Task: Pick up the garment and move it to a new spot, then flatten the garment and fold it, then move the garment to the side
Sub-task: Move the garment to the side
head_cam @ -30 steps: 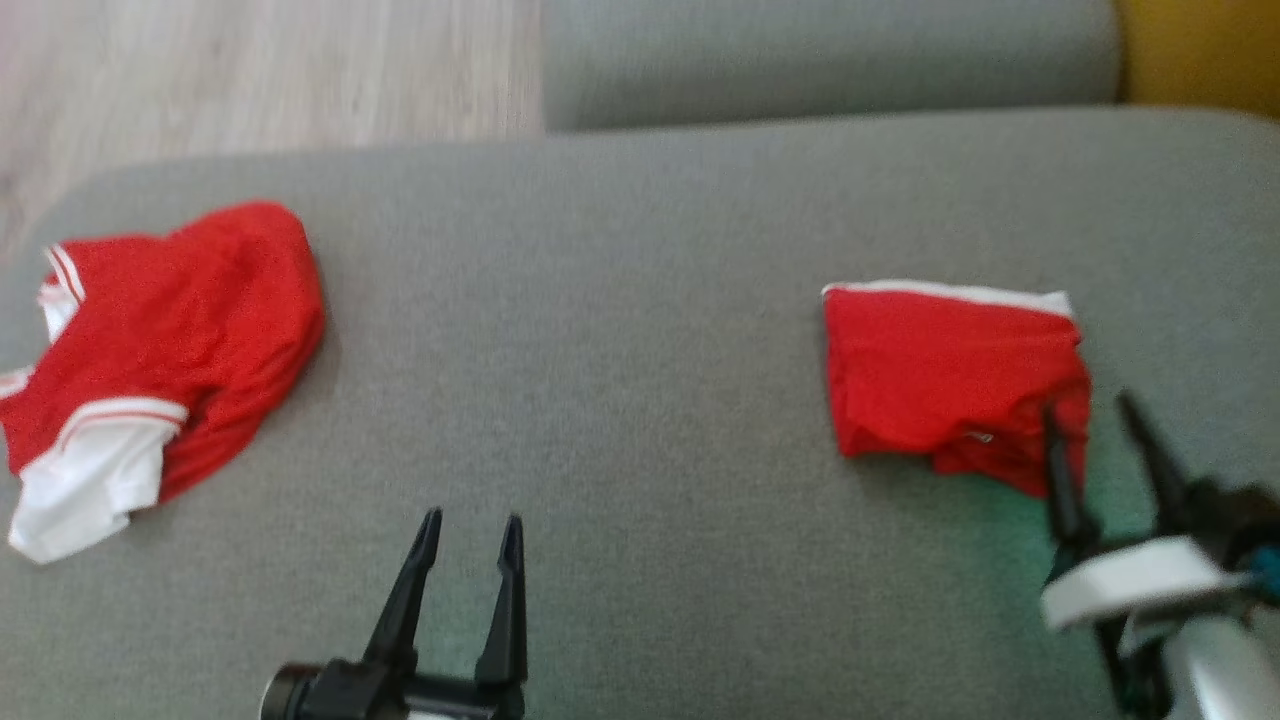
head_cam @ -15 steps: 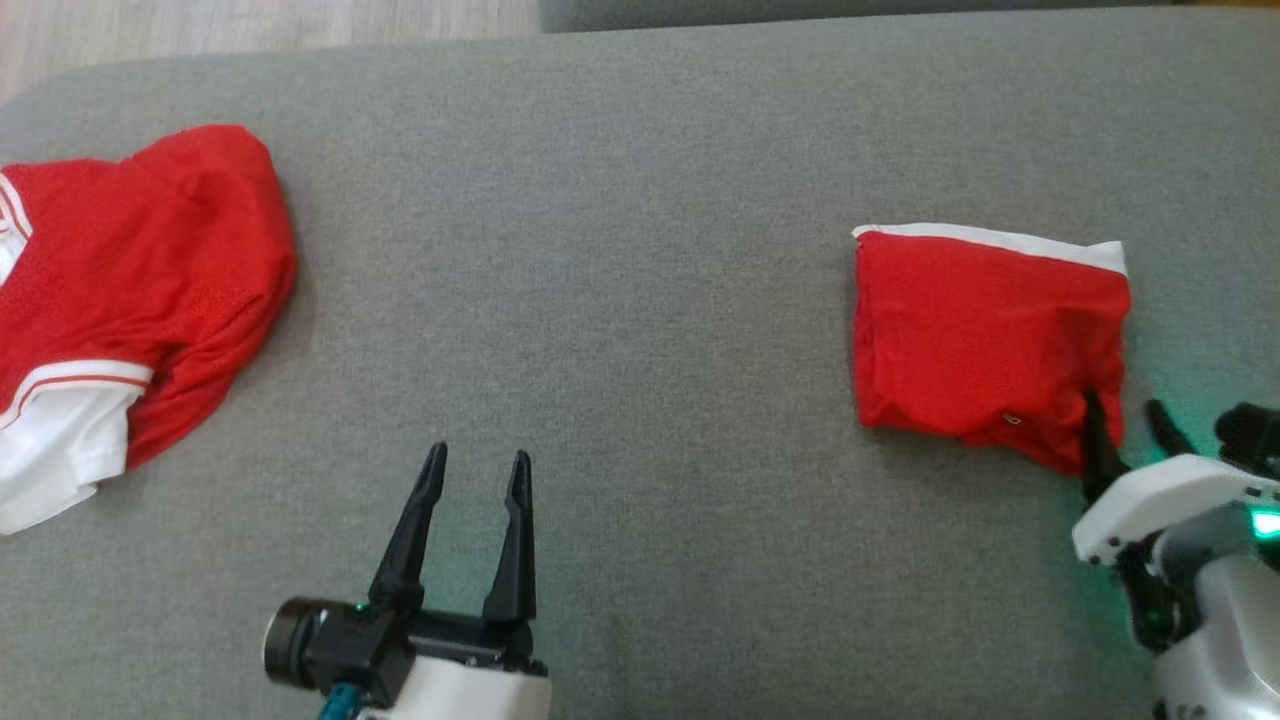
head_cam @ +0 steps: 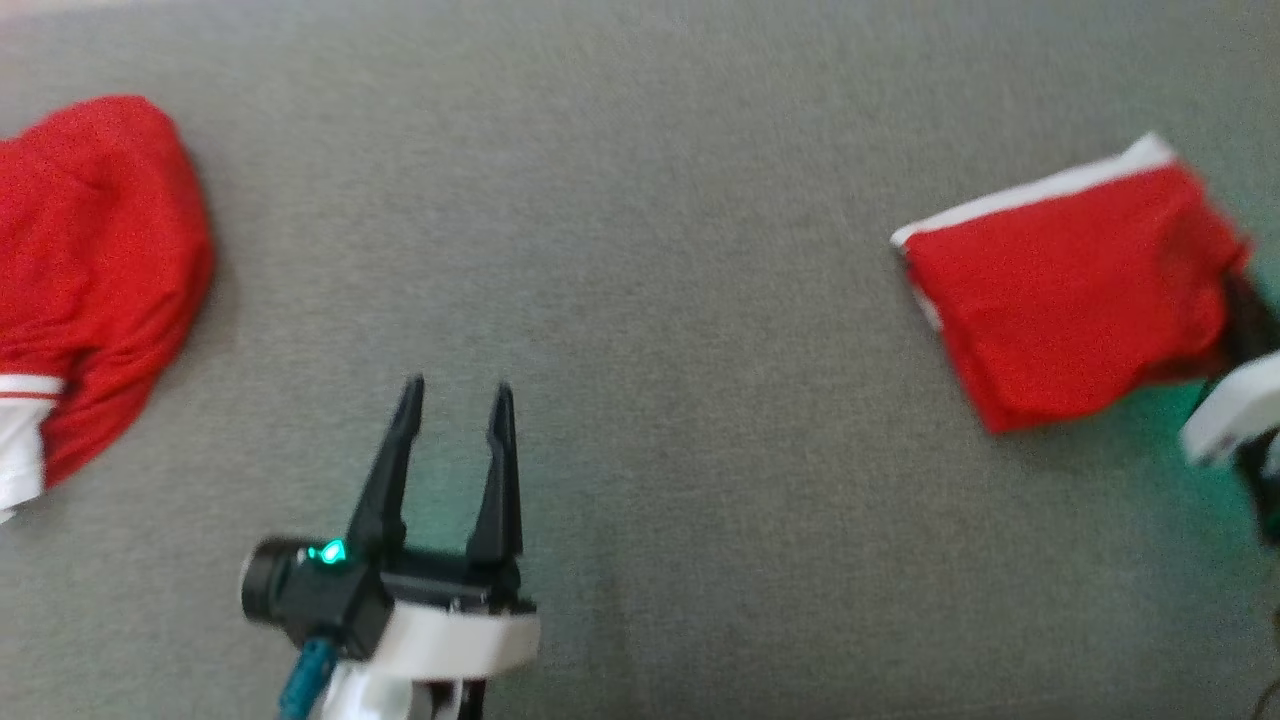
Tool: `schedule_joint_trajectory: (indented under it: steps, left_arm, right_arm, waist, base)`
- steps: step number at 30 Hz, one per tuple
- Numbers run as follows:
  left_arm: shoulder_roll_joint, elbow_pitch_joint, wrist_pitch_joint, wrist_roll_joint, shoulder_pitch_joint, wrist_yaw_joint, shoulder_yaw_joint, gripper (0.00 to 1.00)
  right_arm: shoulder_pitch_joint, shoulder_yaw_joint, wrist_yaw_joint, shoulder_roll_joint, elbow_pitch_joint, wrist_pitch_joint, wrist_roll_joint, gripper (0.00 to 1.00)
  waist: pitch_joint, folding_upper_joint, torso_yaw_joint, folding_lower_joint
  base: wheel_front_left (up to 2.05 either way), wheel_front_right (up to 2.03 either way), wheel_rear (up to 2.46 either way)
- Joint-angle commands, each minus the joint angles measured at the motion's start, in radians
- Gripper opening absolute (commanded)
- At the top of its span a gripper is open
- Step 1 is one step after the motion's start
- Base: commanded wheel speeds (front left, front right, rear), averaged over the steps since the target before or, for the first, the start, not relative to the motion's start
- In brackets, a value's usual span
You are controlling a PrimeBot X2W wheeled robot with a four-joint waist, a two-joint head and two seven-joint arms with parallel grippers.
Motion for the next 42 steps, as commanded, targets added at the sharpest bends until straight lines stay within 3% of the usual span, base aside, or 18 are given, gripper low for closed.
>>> schedule_joint_trajectory:
  steps: [1,8,15,16,17,22,26,32,38,42]
  left_arm:
    - [-0.004,-0.038,-0.005,0.001,-0.037,-0.001,0.030,1.00]
    - [-0.004,-0.055,-0.005,0.022,-0.101,-0.016,0.038,1.00]
    - [-0.004,-0.058,-0.005,0.033,-0.140,-0.028,0.043,1.00]
    - [-0.004,-0.055,-0.005,0.032,-0.143,-0.030,0.042,1.00]
    - [-0.004,-0.051,-0.005,0.031,-0.144,-0.031,0.041,1.00]
    - [-0.004,-0.031,-0.005,0.018,-0.131,-0.034,0.029,1.00]
    - [-0.004,-0.008,-0.005,0.003,-0.099,-0.032,0.019,1.00]
    - [-0.004,0.035,-0.005,-0.031,-0.030,-0.022,0.005,1.00]
    - [-0.004,0.074,-0.005,-0.070,0.047,-0.002,0.022,1.00]
    - [-0.004,0.075,-0.005,-0.066,0.064,0.010,0.037,1.00]
  right_arm:
    - [-0.040,0.004,-0.001,-0.036,-0.033,-0.001,-0.012,0.00]
    - [-0.151,-0.082,-0.001,-0.120,0.000,0.048,-0.119,0.00]
    - [-0.207,-0.232,-0.001,-0.137,0.010,0.069,-0.247,0.00]
    - [-0.207,-0.256,-0.001,-0.130,0.014,0.066,-0.274,0.36]
    - [-0.205,-0.279,-0.001,-0.120,0.015,0.062,-0.306,1.00]
    - [-0.164,-0.349,-0.001,-0.024,-0.012,-0.011,-0.447,1.00]
    - [-0.111,-0.301,-0.001,0.091,-0.024,-0.101,-0.487,1.00]
    - [-0.001,-0.104,-0.001,0.213,0.027,-0.225,-0.386,1.00]
    - [0.137,0.088,-0.001,0.243,0.022,-0.315,-0.224,1.00]
    - [0.204,0.118,-0.001,0.244,-0.060,-0.327,-0.158,1.00]
  waist:
    - [0.045,0.0000,-0.033,-0.0001]
    - [0.142,0.0000,-0.073,-0.0001]
    - [0.182,0.0000,-0.083,-0.0001]
    - [0.178,0.0000,-0.082,-0.0001]
    - [0.172,0.0000,-0.080,-0.0001]
    - [0.096,0.0000,-0.062,-0.0001]
    - [0.000,0.0000,-0.039,-0.0001]
    - [-0.160,0.0000,0.017,-0.0001]
    - [-0.315,0.0000,0.082,-0.0001]
    - [-0.351,0.0000,0.104,-0.0001]
  base:
    - [0.00,0.00,0.00]
    - [0.00,0.00,0.00]
    - [0.00,0.00,0.00]
    - [0.00,0.00,0.00]
    - [0.00,0.00,0.00]
    - [0.00,0.00,0.00]
    - [0.00,0.00,0.00]
    - [0.00,0.00,0.00]
    - [0.00,0.00,0.00]
    - [0.00,0.00,0.00]
